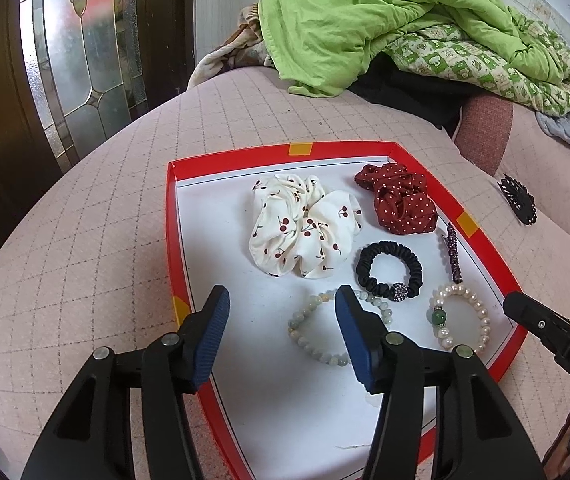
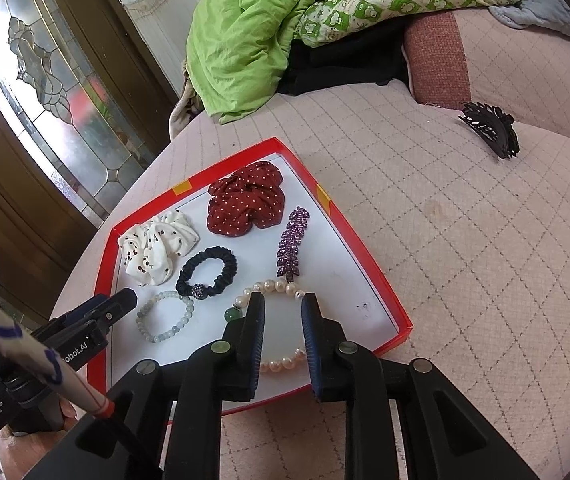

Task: Organize jewelry
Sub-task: 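Carry the jade-bead bracelet in the left tool and pearl bracelet in the right tool to the tray, open both, then move both open tools back over the leopard-print bracelet and gold pendant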

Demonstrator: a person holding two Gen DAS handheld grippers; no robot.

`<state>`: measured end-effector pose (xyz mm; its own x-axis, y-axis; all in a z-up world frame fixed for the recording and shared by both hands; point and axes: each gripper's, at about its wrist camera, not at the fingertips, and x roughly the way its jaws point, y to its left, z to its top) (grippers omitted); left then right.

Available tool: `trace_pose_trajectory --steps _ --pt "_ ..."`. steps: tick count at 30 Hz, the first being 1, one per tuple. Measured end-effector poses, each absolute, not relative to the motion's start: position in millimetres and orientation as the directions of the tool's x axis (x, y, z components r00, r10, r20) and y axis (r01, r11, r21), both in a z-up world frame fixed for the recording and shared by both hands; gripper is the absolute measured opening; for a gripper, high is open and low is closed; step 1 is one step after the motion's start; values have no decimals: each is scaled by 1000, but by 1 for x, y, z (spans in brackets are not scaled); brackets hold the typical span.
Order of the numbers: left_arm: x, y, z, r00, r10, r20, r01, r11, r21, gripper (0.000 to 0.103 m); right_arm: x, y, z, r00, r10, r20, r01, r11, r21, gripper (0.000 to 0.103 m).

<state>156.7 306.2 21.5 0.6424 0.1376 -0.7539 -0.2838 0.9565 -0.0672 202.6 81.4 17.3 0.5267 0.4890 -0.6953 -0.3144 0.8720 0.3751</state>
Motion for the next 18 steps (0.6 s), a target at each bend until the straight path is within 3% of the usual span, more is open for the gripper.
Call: trace_pose_trajectory --steps 4,7,11,18 --pt "156 306 22 643 143 -753 -286 956 -63 63 201 80 19 532 485 -694 -313 874 371 35" --pt "156 305 23 642 147 -752 -285 957 -56 64 200 79 21 537 479 -695 -312 878 363 40" --pt "156 305 24 641 159 -751 -291 955 -46 73 198 76 24 544 472 -693 -310 881 357 48" --pt "154 303 24 633 173 -754 -307 951 -40 77 195 70 30 558 460 -691 -306 888 344 57"
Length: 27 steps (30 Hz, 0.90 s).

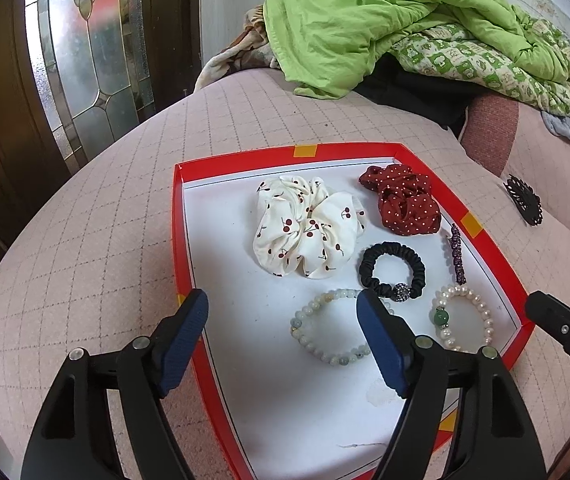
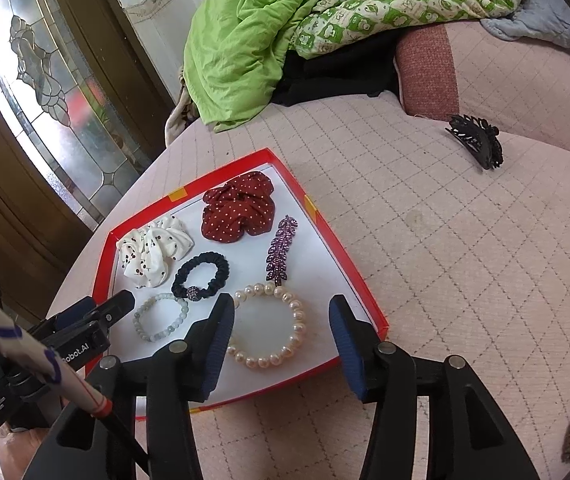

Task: Organize jewelry
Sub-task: 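Move both open tools back over the leopard-print bracelet and gold pendant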

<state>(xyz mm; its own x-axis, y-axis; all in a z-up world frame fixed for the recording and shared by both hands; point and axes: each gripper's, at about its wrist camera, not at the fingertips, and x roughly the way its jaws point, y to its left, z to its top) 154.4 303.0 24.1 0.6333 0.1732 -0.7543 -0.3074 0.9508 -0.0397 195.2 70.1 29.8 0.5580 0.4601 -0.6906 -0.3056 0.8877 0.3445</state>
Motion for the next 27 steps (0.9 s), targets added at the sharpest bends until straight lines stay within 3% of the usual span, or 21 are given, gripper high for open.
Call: trace_pose_trajectory --steps 4,12,18,21,27 --pt "155 303 24 632 181 -753 -307 951 -29 79 193 65 33 568 452 -687 -298 892 340 71" --pt "153 303 26 636 188 -749 -313 949 -28 81 190 55 41 612 378 -695 -254 926 280 73" --pt "151 300 30 646 186 -741 -309 951 -30 81 189 44 49 651 312 -692 -206 950 235 83" --pt "150 297 33 652 186 -735 -306 952 -31 81 183 43 58 689 269 -673 -194 963 187 93" --pt "147 293 40 673 181 -717 -294 955 -34 81 172 44 72 762 167 -626 -160 985 68 95"
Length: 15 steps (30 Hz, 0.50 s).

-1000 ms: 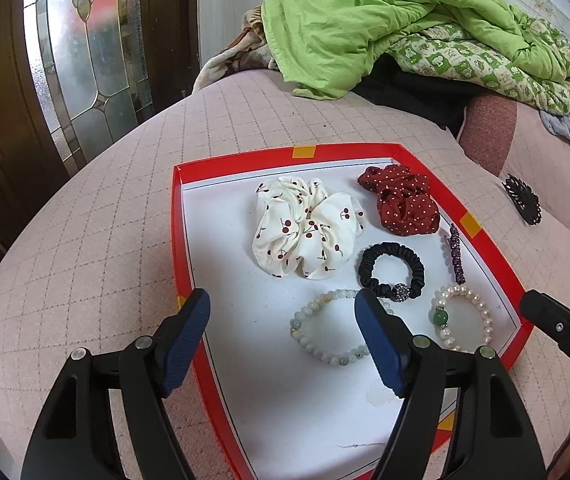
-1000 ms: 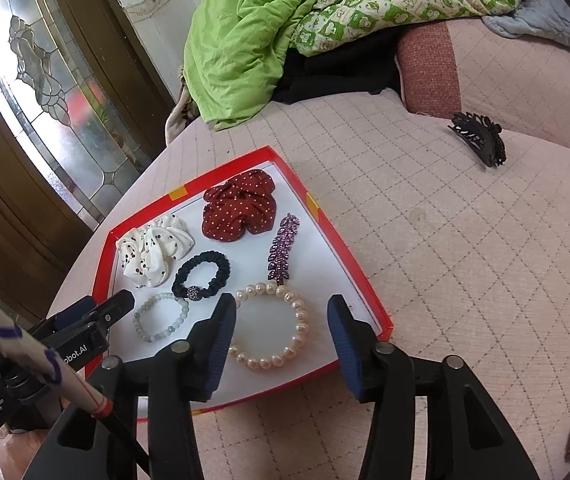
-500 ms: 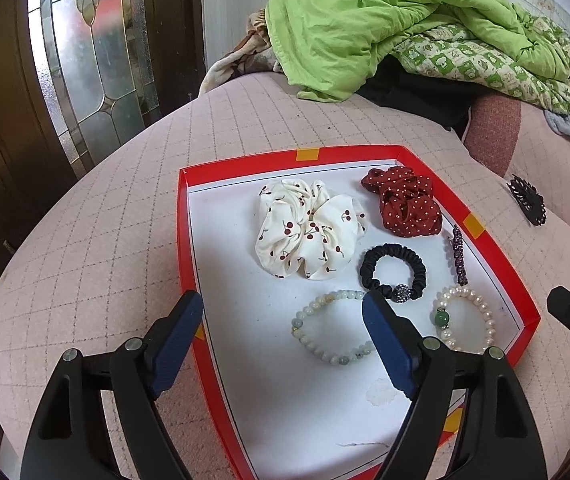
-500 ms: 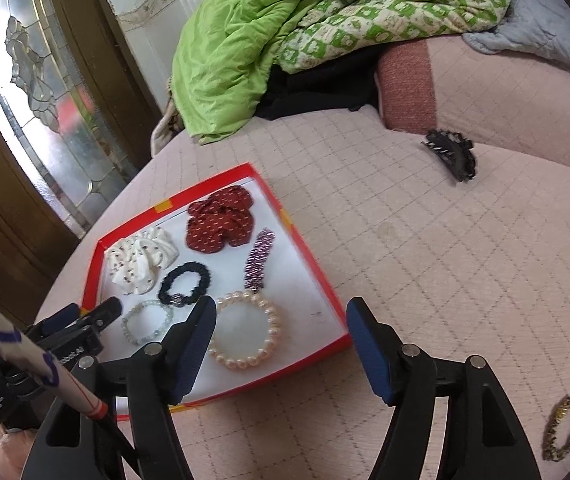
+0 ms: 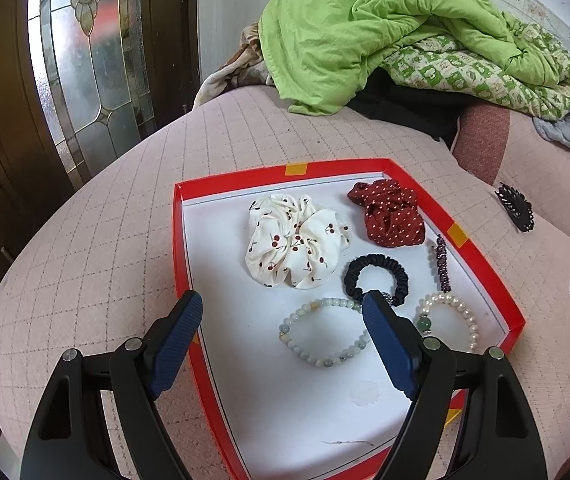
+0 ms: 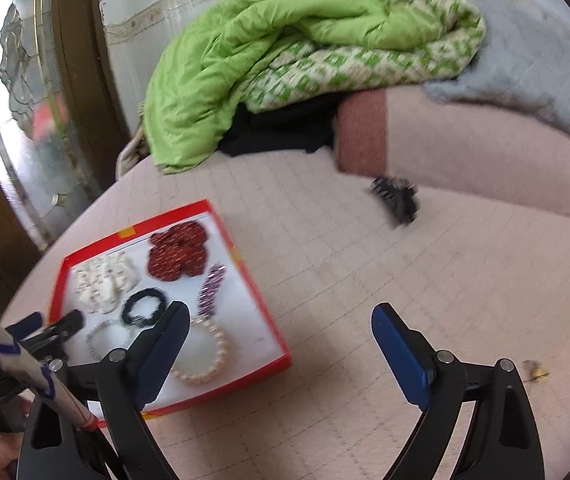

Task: Organize jewelry
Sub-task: 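Move both open tools back over the leopard-print bracelet and gold pendant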

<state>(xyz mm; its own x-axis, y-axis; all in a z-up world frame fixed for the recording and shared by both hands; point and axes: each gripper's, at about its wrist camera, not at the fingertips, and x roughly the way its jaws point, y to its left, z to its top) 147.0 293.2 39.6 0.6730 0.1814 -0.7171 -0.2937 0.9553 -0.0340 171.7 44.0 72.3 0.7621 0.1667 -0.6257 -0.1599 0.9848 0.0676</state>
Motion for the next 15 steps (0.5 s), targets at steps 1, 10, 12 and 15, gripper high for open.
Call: trace_pose_trajectory --steps 1,10,12,15 --pt "145 292 41 676 182 -714 -291 956 -32 81 170 44 74 771 158 -617 -159 986 53 96" --pt "144 281 48 702 177 -689 -269 963 -26 81 148 45 95 822 -64 -566 -86 968 -235 100" --pt "143 277 51 710 171 -683 -259 966 -27 81 139 39 96 842 -54 -536 -94 965 -246 100" --pt "142 270 54 721 167 -672 -243 970 -19 81 130 24 96 846 -106 -523 -36 967 -254 100"
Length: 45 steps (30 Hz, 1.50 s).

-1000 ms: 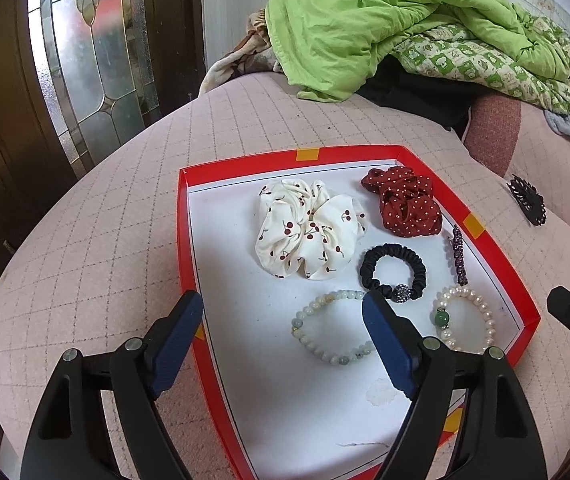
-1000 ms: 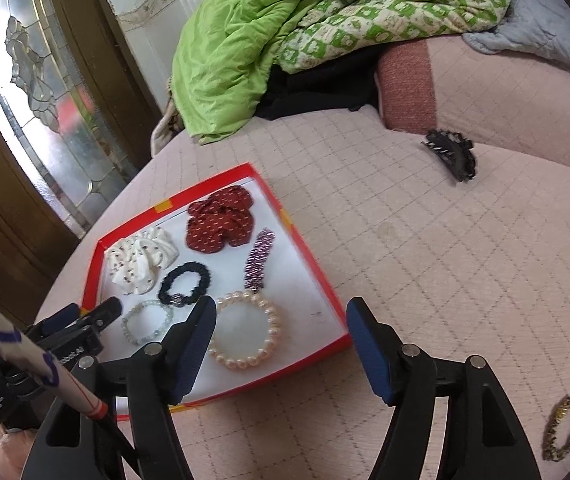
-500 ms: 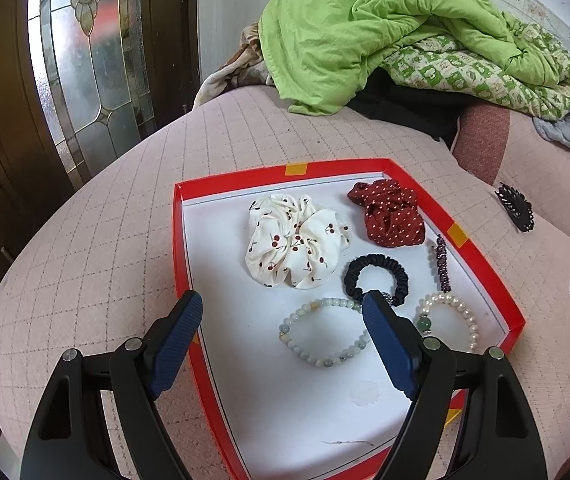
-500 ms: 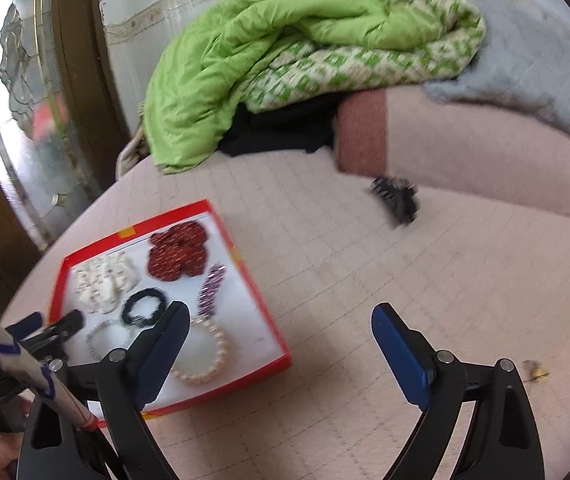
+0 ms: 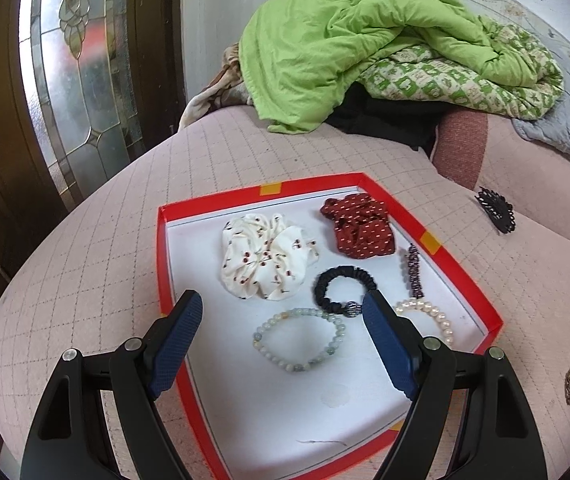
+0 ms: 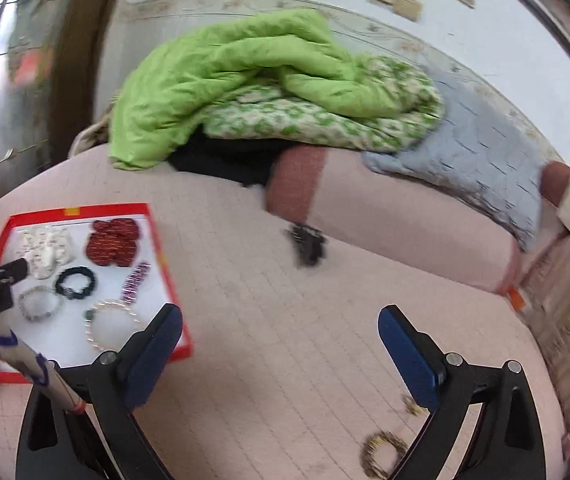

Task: Organize jewelry
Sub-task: 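Move both open tools back over the leopard-print bracelet and gold pendant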

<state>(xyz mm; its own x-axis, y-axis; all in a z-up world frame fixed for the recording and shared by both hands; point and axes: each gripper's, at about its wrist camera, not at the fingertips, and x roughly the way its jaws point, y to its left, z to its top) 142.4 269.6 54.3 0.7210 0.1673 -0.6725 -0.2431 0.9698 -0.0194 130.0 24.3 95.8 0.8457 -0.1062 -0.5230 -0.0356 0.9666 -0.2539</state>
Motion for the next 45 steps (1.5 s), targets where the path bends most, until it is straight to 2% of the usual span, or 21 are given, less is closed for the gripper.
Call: trace_pose_trajectory --steps 3,8,15,22,26,33,34,36,38,41,45 --pt "140 259 58 736 160 -658 -223 975 -13 81 123 12 95 847 -130 -516 -12 965 -263 100" --pt "133 239 64 763 135 -632 -181 983 -9 81 115 -17 93 824 -84 -561 -13 986 -167 100" --pt "114 207 72 800 78 -595 -113 993 -22 81 99 -52 86 802 -158 -576 64 982 -179 99" --pt "96 166 72 799 -5 -602 -29 998 -48 81 94 -83 78 777 -132 -615 47 987 -153 95" --pt "85 141 67 791 -36 -611 14 999 -41 81 91 -108 68 758 -31 -651 -5 999 -53 95" --pt "72 111 56 754 -86 -651 60 996 -62 81 81 -172 54 740 23 -672 44 996 83 94" --pt "69 105 54 749 -92 -656 69 996 -61 81 81 -182 53 733 30 -680 59 993 107 93" --pt "66 96 52 740 -99 -666 81 995 -58 81 80 -209 49 709 70 -701 98 975 197 82" --pt "64 88 50 731 -113 -674 95 993 -63 81 82 -232 44 688 118 -716 127 952 280 60" --pt "59 73 47 714 -139 -687 120 990 -75 81 78 -258 38 668 131 -733 184 925 334 57" --pt "58 52 44 696 -150 -703 147 987 -66 81 72 -263 39 671 127 -731 166 935 315 52"
